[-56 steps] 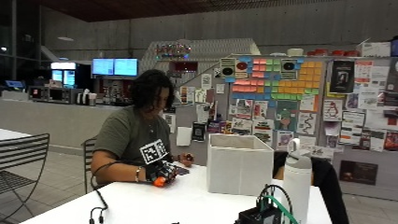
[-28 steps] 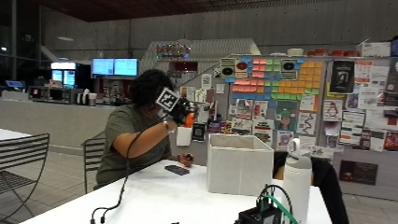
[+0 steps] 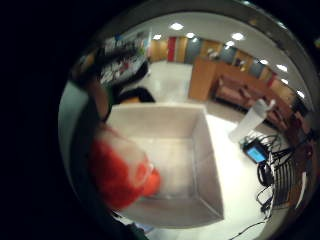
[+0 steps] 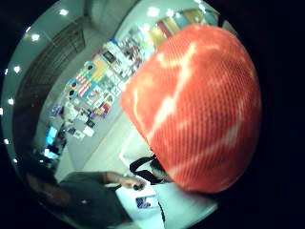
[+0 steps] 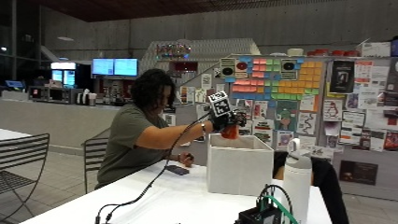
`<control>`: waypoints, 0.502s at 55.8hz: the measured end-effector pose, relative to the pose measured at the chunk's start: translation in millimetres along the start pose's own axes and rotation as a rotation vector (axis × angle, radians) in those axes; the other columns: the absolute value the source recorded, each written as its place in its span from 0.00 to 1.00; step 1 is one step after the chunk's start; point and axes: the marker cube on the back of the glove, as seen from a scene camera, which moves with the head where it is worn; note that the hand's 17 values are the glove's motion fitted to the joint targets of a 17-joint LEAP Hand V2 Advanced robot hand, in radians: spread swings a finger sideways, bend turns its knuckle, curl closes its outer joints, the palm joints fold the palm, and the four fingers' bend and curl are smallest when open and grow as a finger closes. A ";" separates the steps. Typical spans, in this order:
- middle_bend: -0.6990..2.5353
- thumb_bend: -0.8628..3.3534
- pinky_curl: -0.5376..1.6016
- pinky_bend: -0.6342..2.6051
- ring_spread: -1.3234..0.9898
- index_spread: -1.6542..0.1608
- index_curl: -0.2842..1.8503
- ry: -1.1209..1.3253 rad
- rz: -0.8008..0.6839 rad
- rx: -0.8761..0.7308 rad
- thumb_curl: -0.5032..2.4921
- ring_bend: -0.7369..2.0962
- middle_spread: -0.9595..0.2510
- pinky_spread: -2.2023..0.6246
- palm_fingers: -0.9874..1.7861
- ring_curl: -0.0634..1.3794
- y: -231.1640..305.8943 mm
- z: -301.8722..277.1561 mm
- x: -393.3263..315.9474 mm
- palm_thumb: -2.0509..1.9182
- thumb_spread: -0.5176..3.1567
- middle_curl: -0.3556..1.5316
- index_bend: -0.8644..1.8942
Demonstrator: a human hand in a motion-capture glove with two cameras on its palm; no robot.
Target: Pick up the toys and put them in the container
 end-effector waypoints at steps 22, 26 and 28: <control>0.37 0.18 0.46 0.51 0.43 0.68 0.48 0.184 0.089 -0.124 0.33 0.59 0.59 0.75 0.37 0.34 94.7 -66.3 45.0 0.48 0.41 0.54 0.38; 0.36 0.18 0.45 0.51 0.43 0.68 0.47 0.211 0.061 -0.118 0.32 0.58 0.61 0.75 0.38 0.33 128.4 -86.3 53.9 0.48 0.41 0.53 0.38; 0.36 0.18 0.45 0.50 0.43 0.68 0.46 0.211 0.064 -0.107 0.31 0.58 0.61 0.76 0.38 0.32 145.1 -93.8 54.9 0.49 0.42 0.52 0.38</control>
